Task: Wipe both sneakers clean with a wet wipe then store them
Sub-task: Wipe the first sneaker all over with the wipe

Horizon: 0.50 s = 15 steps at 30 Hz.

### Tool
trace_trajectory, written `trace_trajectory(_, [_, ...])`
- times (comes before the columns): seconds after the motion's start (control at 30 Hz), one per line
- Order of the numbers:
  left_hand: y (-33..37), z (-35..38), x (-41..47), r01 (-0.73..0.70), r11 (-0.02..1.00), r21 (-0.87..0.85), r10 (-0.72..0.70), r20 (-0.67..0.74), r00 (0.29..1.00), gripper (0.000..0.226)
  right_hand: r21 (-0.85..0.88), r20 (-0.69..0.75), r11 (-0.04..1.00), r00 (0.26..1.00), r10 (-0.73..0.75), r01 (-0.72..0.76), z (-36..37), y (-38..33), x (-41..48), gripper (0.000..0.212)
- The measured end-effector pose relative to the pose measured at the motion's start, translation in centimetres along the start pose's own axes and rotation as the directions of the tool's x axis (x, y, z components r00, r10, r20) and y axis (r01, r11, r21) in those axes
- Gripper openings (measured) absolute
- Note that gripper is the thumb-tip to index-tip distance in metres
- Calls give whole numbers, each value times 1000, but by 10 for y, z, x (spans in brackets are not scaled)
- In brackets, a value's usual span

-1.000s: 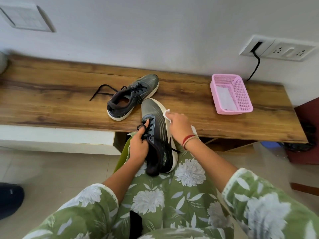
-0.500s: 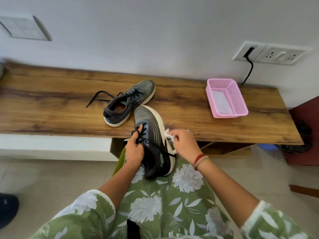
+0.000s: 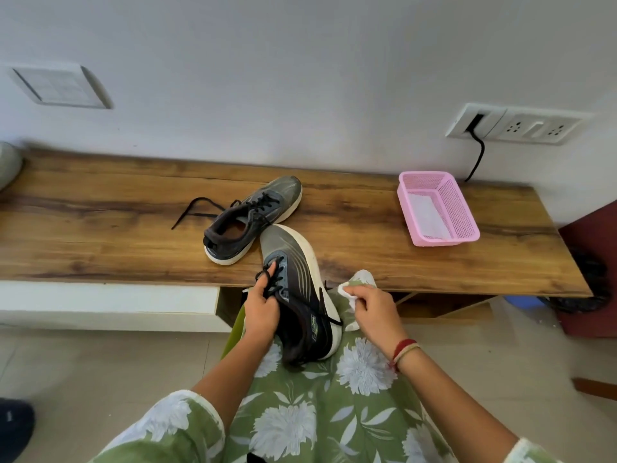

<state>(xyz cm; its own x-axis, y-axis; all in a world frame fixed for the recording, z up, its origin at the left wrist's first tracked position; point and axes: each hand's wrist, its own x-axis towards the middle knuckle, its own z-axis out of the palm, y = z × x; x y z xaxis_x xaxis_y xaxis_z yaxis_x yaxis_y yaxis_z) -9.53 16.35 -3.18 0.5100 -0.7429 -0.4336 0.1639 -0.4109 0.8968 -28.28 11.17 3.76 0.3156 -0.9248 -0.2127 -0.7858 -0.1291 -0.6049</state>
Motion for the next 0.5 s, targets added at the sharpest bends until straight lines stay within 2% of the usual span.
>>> trace_trajectory(0.07, [0,0,0,0,1000,-14,0,-6,1000,67,-25,28,999,999,-18,19,9,-4,-3,37])
trace_trajectory(0.13, [1,1,0,-2,1000,-20,2,-13,1000,66,-109,85,992,995,-53,62,22,-7,-10,38])
trace_trajectory(0.2, [3,1,-1,-5,1000,-29,4,-20,1000,65,-202,83,975,994,-77,92,31,-7,-21,41])
trace_trajectory(0.33, [7,1,-4,-1,996,-88,1,-4,1000,63,-314,171,940,982,-82,133,20,-9,-35,38])
trace_trajectory(0.43, [10,1,-3,25,986,-163,-25,1,1000,59,-158,113,987,994,2,16,3,-12,-23,34])
trace_trajectory(0.5, [10,2,-1,54,977,-206,-54,1,999,57,-73,2,997,1000,-29,29,-1,-15,-5,33])
